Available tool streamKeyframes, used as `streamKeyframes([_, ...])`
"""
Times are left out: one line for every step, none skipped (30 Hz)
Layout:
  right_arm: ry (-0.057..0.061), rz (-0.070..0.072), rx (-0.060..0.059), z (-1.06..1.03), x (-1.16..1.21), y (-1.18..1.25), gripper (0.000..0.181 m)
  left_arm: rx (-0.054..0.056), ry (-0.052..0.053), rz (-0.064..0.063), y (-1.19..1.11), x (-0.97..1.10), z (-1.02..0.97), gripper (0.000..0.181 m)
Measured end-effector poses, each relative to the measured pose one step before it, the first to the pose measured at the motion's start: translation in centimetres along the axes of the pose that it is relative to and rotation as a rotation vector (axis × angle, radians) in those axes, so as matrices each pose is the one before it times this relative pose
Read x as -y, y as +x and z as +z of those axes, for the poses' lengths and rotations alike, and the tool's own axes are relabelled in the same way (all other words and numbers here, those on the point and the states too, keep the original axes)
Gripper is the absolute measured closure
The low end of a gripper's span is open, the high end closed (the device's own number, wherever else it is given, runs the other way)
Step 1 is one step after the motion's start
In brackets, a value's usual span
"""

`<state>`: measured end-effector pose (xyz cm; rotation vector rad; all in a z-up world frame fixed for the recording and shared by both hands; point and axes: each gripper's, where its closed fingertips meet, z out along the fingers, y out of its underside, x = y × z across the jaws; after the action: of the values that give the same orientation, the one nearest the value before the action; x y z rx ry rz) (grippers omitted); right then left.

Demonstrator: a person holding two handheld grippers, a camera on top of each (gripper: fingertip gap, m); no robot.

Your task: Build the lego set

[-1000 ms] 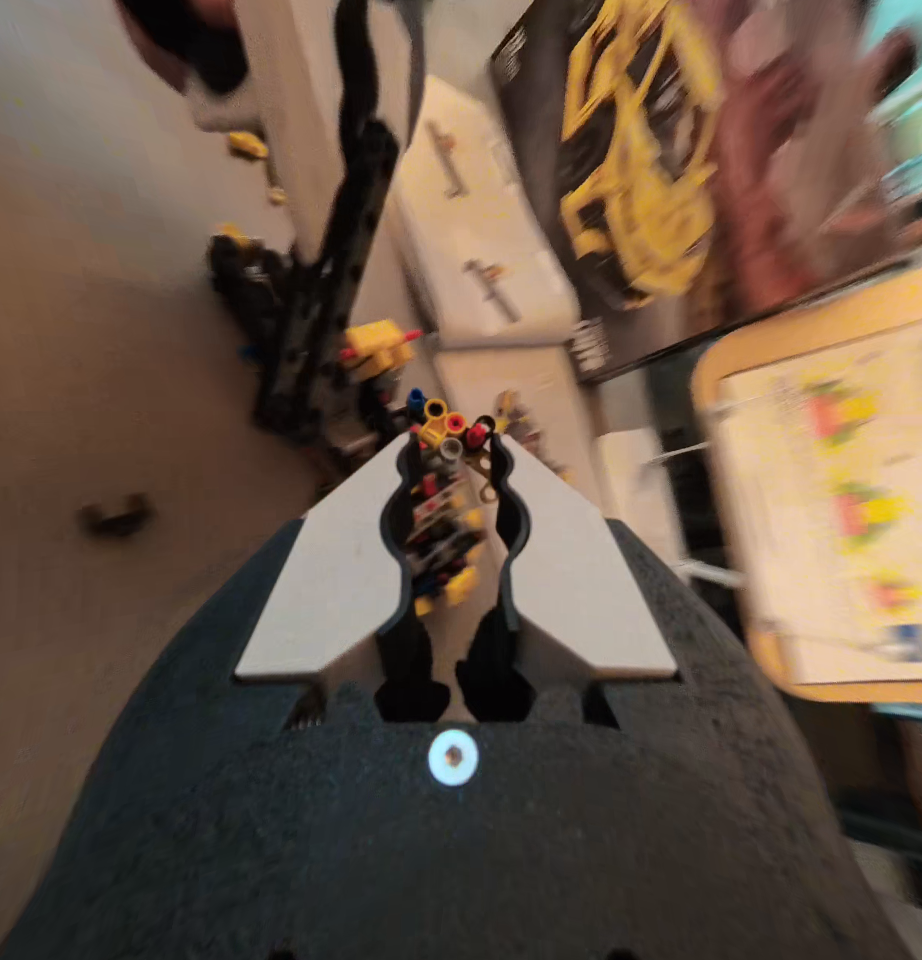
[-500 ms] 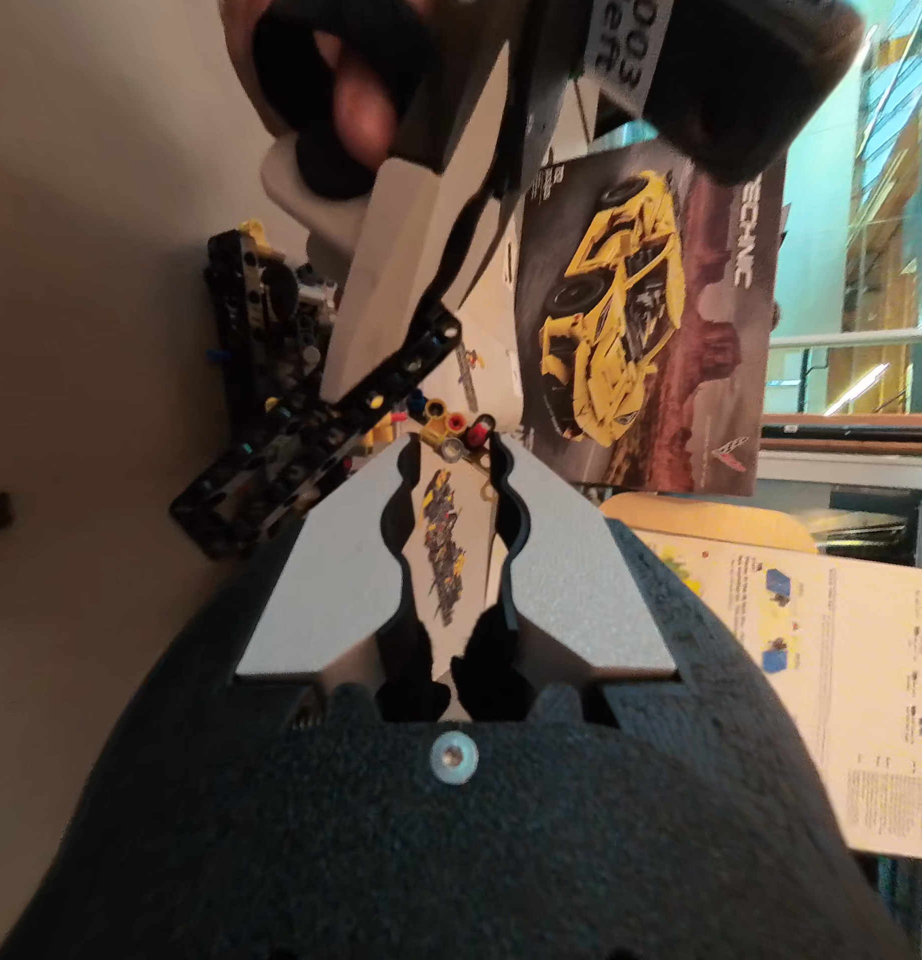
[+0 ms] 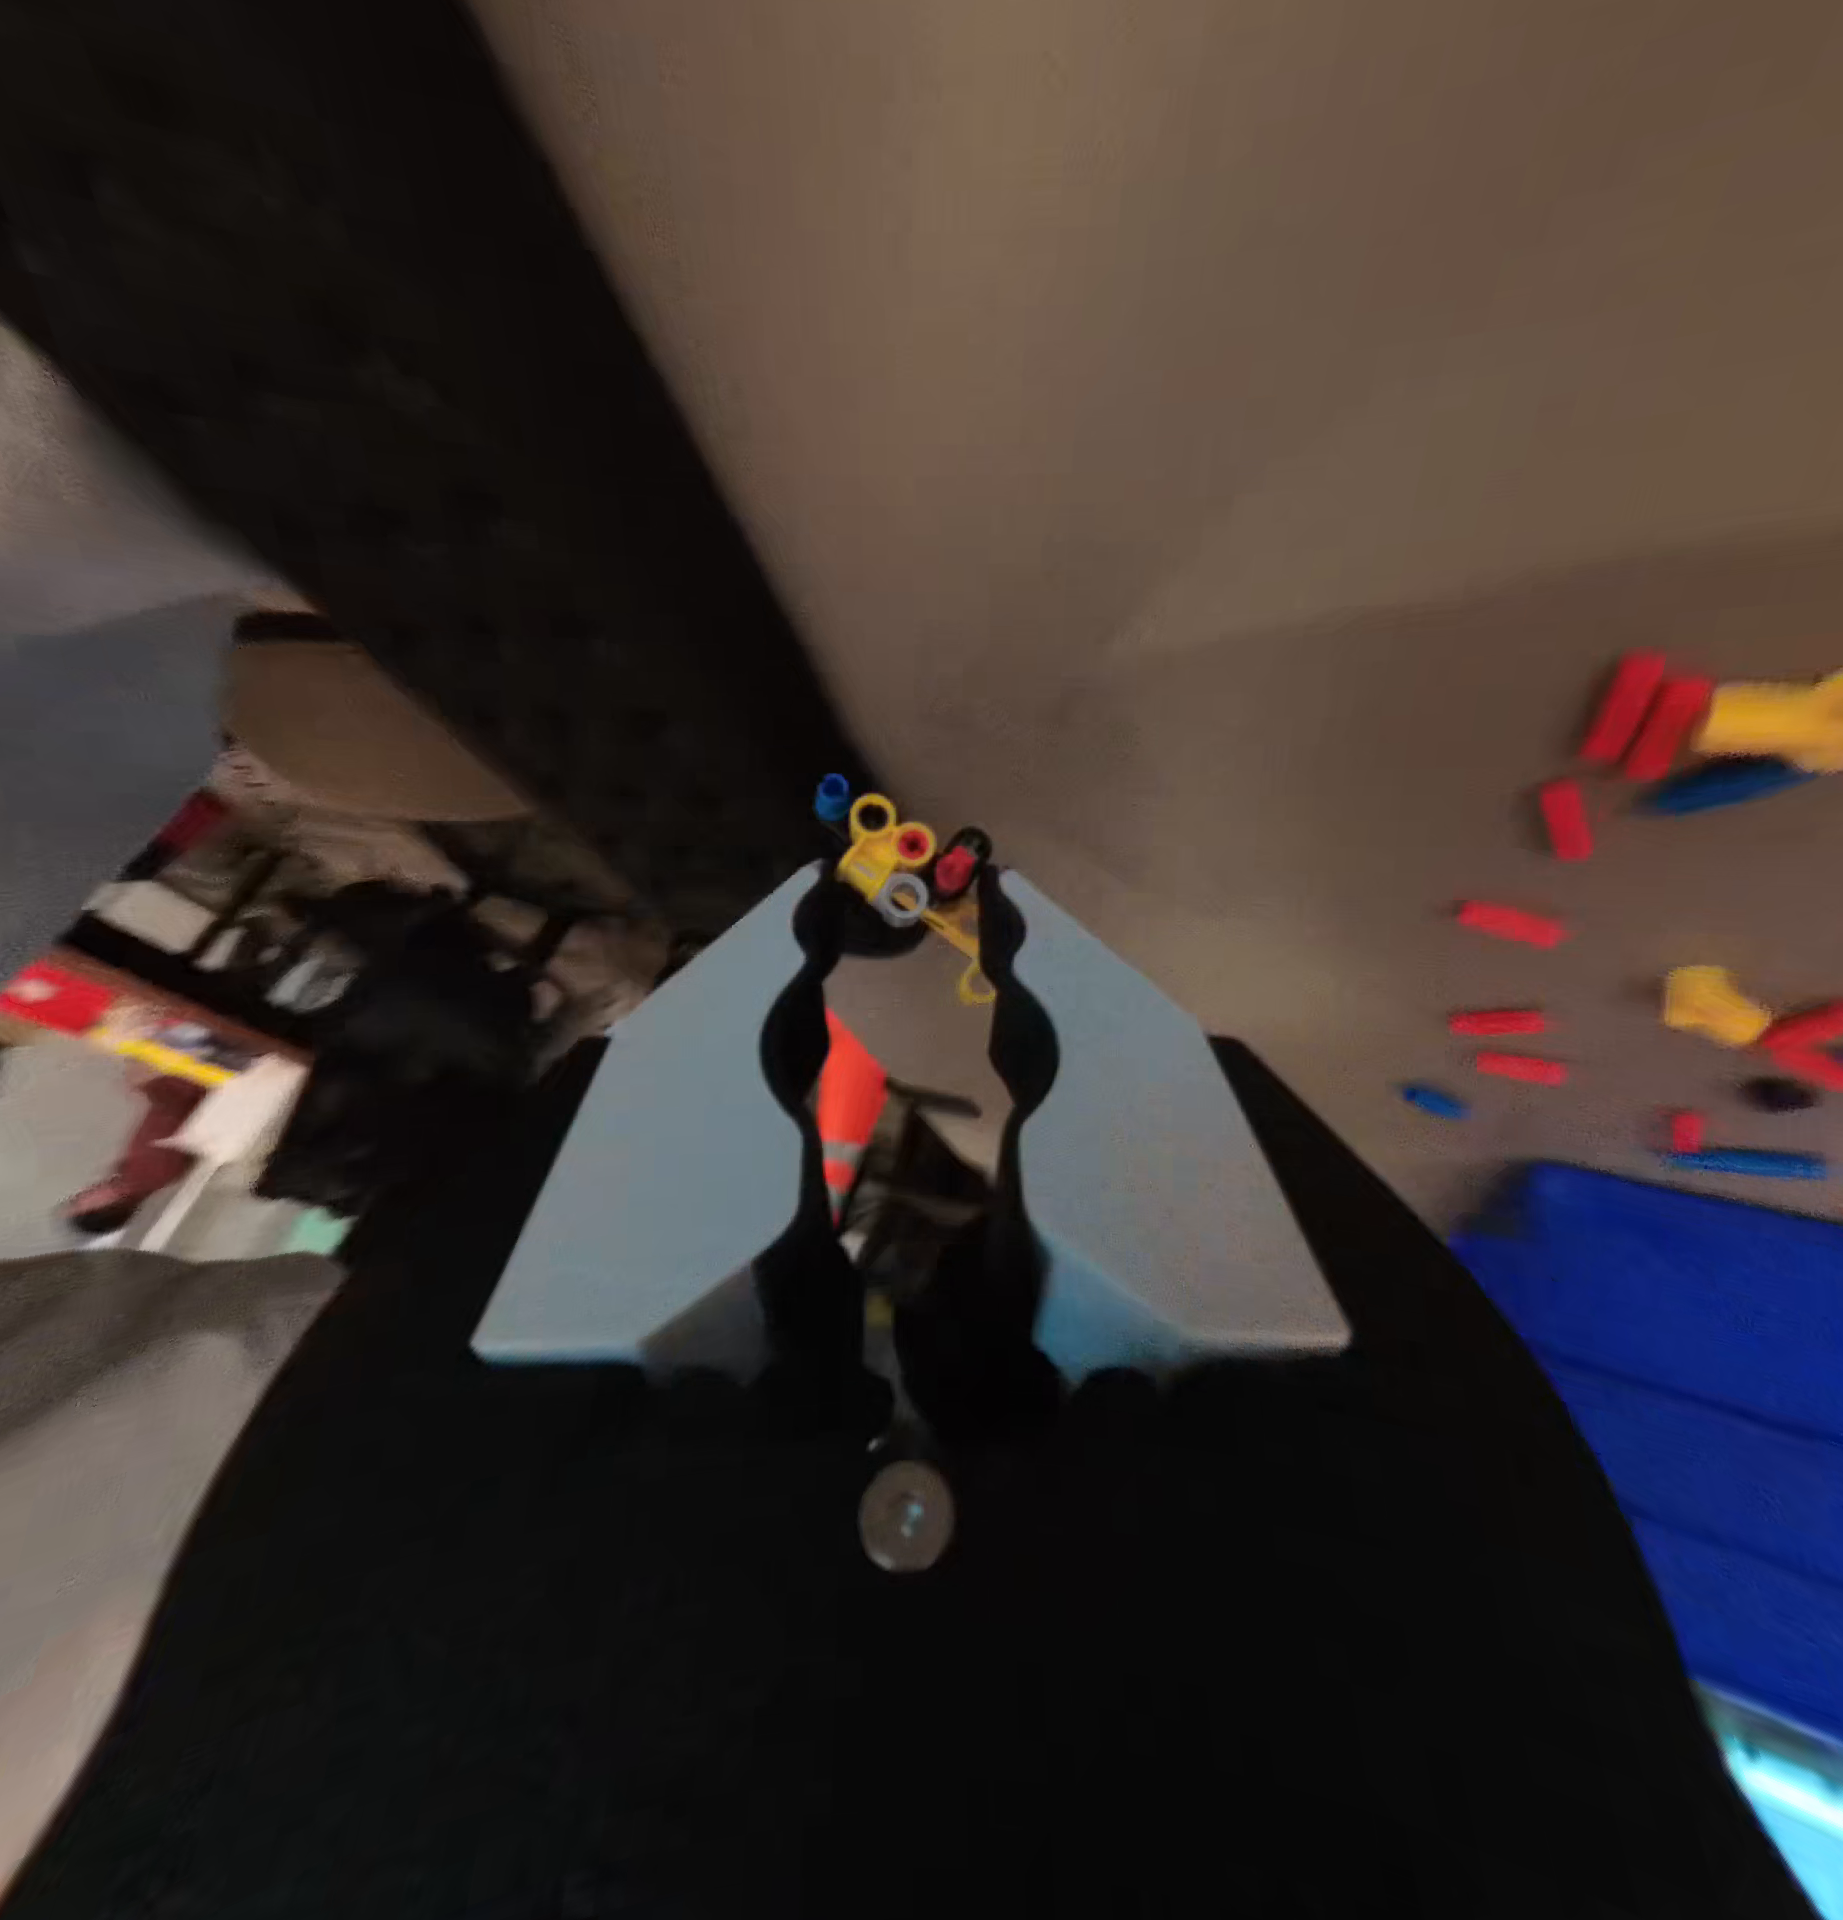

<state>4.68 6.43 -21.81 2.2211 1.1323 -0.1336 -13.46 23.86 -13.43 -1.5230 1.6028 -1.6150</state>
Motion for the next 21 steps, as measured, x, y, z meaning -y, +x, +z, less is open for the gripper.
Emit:
streamKeyframes([-0.0338, 0.0429, 0.0284, 0.176, -0.504, 0.306, 0.156, 0.0029, -0.0026, 0.0055, 0.021, -0.031, 0.040, 0.173])
streamKeyframes([-0.0352, 0.0241, 0.0430, 0.240, -0.465, -0.075, 0.156, 0.0004, -0.0001, 0.0024, 0.021, 0.009, -0.012, 0.173])
streamKeyframes([-0.0265, 0.0070, 0.0053, 0.150, -0.215, 0.388, 0.156, -0.0016, 0.0015, -0.0009, 0.033, 0.041, -0.032, 0.174])
streamKeyframes([-0.0058, 0.0108, -0.0281, -0.003, 0.130, 0.805, 0.156, 0.0000, 0.0029, -0.0005, 0.011, 0.064, -0.046, 0.174])
streamKeyframes([-0.0027, 0.0179, 0.0158, 0.038, 0.165, 0.075, 0.156, 0.0007, 0.0019, 0.0007, -0.013, 0.042, -0.050, 0.174])
streamKeyframes([-0.0008, 0.0104, 0.0164, 0.033, 0.156, -0.046, 0.156, 0.0016, 0.0002, 0.0010, -0.030, 0.001, -0.045, 0.174])
streamKeyframes([0.0078, 0.0013, -0.0188, -0.017, 0.271, 0.394, 0.156, 0.0039, 0.0001, 0.0010, -0.066, -0.009, -0.043, 0.173])
streamKeyframes([0.0087, -0.0006, -0.0126, 0.024, 0.276, 0.277, 0.156, 0.0031, 0.0000, 0.0004, -0.065, 0.000, -0.030, 0.173])
streamKeyframes([0.0086, -0.0013, -0.0026, 0.088, 0.248, 0.114, 0.156, 0.0011, 0.0006, 0.0001, -0.029, 0.013, -0.038, 0.174])
streamKeyframes([0.0085, -0.0003, -0.0133, 0.080, 0.215, 0.272, 0.156, 0.0006, 0.0012, 0.0001, -0.029, 0.017, -0.022, 0.174])
streamKeyframes([0.0071, -0.0003, -0.0002, 0.021, 0.126, 0.053, 0.155, 0.0019, 0.0012, 0.0002, -0.042, 0.018, -0.009, 0.174])
streamKeyframes([0.0118, -0.0025, -0.0069, -0.041, 0.065, 0.113, 0.155, 0.0015, 0.0003, 0.0001, -0.031, -0.006, -0.009, 0.174])
streamKeyframes([0.0195, -0.0056, -0.0216, -0.147, 0.115, 0.315, 0.155, 0.0005, -0.0012, 0.0004, -0.011, -0.021, 0.016, 0.173])
streamKeyframes([0.0296, -0.0047, -0.0226, -0.224, 0.200, 0.338, 0.154, 0.0013, -0.0011, 0.0012, -0.015, -0.025, 0.012, 0.173])
streamKeyframes([0.0370, 0.0015, -0.0215, -0.294, 0.210, 0.348, 0.149, 0.0016, 0.0000, 0.0013, -0.024, -0.015, -0.002, 0.173])
streamKeyframes([0.0366, 0.0096, -0.0244, -0.334, 0.117, 0.406, 0.140, 0.0009, 0.0007, 0.0003, -0.028, -0.009, -0.003, 0.173])
streamKeyframes([0.0435, 0.0140, -0.0290, -0.423, 0.016, 0.486, 0.137, 0.0018, 0.0013, -0.0011, -0.062, 0.006, -0.024, 0.173])
streamKeyframes([0.0585, 0.0181, -0.0280, -0.466, 0.015, 0.444, 0.135, 0.0030, 0.0018, -0.0018, -0.086, 0.010, -0.047, 0.173])
streamKeyframes([0.0736, 0.0251, -0.0400, -0.515, 0.051, 0.601, 0.134, 0.0030, 0.0026, -0.0019, -0.092, 0.041, -0.063, 0.173])
streamKeyframes([0.0937, 0.0375, -0.0298, -0.478, 0.079, 0.412, 0.135, 0.0023, 0.0038, -0.0019, -0.088, 0.043, -0.074, 0.173])
streamKeyframes([0.1052, 0.0534, -0.0040, -0.375, 0.009, 0.055, 0.138, 0.0024, 0.0043, -0.0024, -0.085, 0.067, -0.088, 0.173])
